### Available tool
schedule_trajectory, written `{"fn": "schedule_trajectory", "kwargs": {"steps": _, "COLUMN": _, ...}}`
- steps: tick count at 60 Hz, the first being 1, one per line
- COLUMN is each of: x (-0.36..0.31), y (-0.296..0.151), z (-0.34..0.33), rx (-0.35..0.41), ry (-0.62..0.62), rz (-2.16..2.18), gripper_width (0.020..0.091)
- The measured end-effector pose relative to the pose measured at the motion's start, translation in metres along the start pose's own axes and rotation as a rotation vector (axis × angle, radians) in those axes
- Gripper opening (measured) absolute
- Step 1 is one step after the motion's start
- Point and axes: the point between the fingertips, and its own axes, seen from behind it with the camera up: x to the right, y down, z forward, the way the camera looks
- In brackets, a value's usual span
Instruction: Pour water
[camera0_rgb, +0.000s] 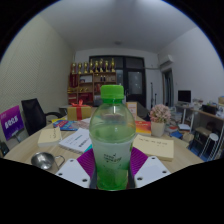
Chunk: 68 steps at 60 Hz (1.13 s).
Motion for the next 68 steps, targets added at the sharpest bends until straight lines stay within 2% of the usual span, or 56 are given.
{"fn": "schedule_trajectory", "kwargs": {"steps": 7, "x": 0.003, "y": -0.002, "z": 0.003, "rx": -0.003, "ry": 0.003, "rz": -0.002, "gripper_width": 0.0440}}
{"fn": "schedule_trajectory", "kwargs": {"steps": 11, "x": 0.008, "y": -0.006, "z": 0.003, "rx": -0.010, "ry": 0.013, "rz": 0.000, "gripper_width": 0.0491}}
{"fn": "schedule_trajectory", "kwargs": {"steps": 12, "x": 0.005, "y": 0.000, "z": -0.026, "rx": -0.013, "ry": 0.014, "rz": 0.001, "gripper_width": 0.0507}}
{"fn": "schedule_trajectory", "kwargs": {"steps": 13, "x": 0.006, "y": 0.000, "z": -0.026, "rx": -0.017, "ry": 0.016, "rz": 0.001, "gripper_width": 0.0516}}
{"fn": "schedule_trajectory", "kwargs": {"steps": 17, "x": 0.010, "y": 0.009, "z": -0.030, "rx": -0.060, "ry": 0.035, "rz": -0.002, "gripper_width": 0.0599}}
{"fn": "schedule_trajectory", "kwargs": {"steps": 18, "x": 0.015, "y": 0.010, "z": -0.033, "rx": -0.079, "ry": 0.041, "rz": -0.005, "gripper_width": 0.0639}}
{"fn": "schedule_trajectory", "kwargs": {"steps": 19, "x": 0.011, "y": 0.014, "z": -0.005, "rx": -0.097, "ry": 0.049, "rz": -0.007, "gripper_width": 0.0661}}
{"fn": "schedule_trajectory", "kwargs": {"steps": 21, "x": 0.010, "y": 0.022, "z": -0.011, "rx": -0.127, "ry": 0.044, "rz": -0.013, "gripper_width": 0.0758}}
{"fn": "schedule_trajectory", "kwargs": {"steps": 24, "x": 0.007, "y": 0.026, "z": -0.020, "rx": -0.133, "ry": 0.028, "rz": -0.019, "gripper_width": 0.0834}}
{"fn": "schedule_trajectory", "kwargs": {"steps": 26, "x": 0.009, "y": 0.018, "z": -0.031, "rx": -0.132, "ry": 0.019, "rz": -0.025, "gripper_width": 0.0850}}
{"fn": "schedule_trajectory", "kwargs": {"steps": 30, "x": 0.001, "y": 0.027, "z": -0.052, "rx": -0.130, "ry": 0.019, "rz": -0.047, "gripper_width": 0.0838}}
{"fn": "schedule_trajectory", "kwargs": {"steps": 45, "x": -0.002, "y": 0.005, "z": -0.178, "rx": -0.097, "ry": 0.049, "rz": -0.030, "gripper_width": 0.0839}}
{"fn": "schedule_trajectory", "kwargs": {"steps": 54, "x": -0.015, "y": -0.003, "z": -0.257, "rx": -0.095, "ry": 0.022, "rz": 0.058, "gripper_width": 0.0839}}
{"fn": "schedule_trajectory", "kwargs": {"steps": 68, "x": -0.020, "y": -0.005, "z": -0.302, "rx": -0.099, "ry": 0.012, "rz": 0.065, "gripper_width": 0.0832}}
